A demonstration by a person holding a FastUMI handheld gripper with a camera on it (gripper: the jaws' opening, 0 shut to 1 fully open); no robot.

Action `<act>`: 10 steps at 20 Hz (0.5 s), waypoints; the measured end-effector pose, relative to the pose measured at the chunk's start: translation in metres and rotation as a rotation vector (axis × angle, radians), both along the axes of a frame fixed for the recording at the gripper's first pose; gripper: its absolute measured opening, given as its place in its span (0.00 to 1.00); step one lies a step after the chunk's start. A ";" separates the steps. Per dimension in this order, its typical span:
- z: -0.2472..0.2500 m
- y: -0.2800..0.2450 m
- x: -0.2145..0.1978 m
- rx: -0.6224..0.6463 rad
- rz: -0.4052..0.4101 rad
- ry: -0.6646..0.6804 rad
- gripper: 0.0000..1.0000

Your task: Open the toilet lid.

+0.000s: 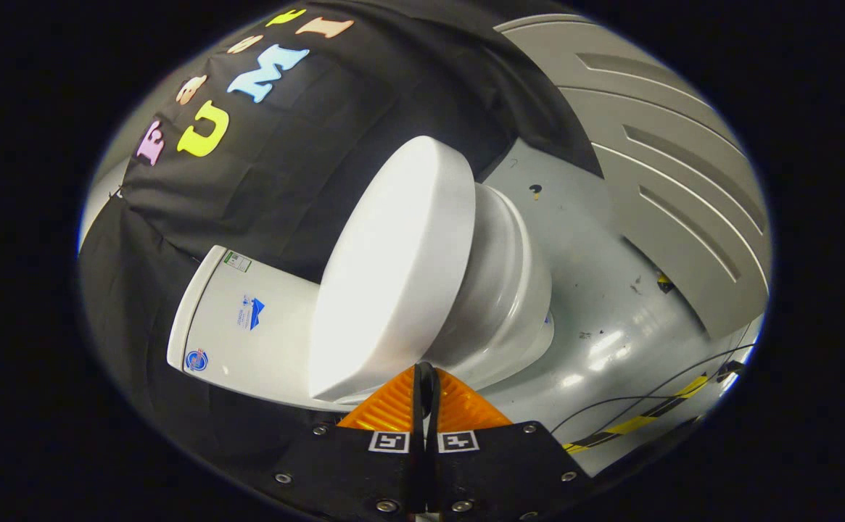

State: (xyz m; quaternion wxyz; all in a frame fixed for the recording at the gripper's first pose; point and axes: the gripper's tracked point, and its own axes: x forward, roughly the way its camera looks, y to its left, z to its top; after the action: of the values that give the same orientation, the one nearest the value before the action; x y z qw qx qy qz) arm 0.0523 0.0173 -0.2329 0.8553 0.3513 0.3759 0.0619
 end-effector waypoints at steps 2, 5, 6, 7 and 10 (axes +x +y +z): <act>0.010 0.004 0.000 -0.033 0.006 -0.022 0.00; 0.024 0.008 -0.001 -0.086 -0.001 -0.055 0.00; 0.029 0.009 -0.001 -0.097 -0.005 -0.063 0.00; 0.033 0.012 -0.001 -0.110 -0.009 -0.068 0.00; 0.050 0.019 -0.002 -0.152 -0.008 -0.078 0.00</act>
State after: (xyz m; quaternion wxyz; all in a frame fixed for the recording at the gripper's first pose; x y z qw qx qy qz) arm 0.0507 0.0359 -0.1825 0.8936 0.2842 0.3447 0.0432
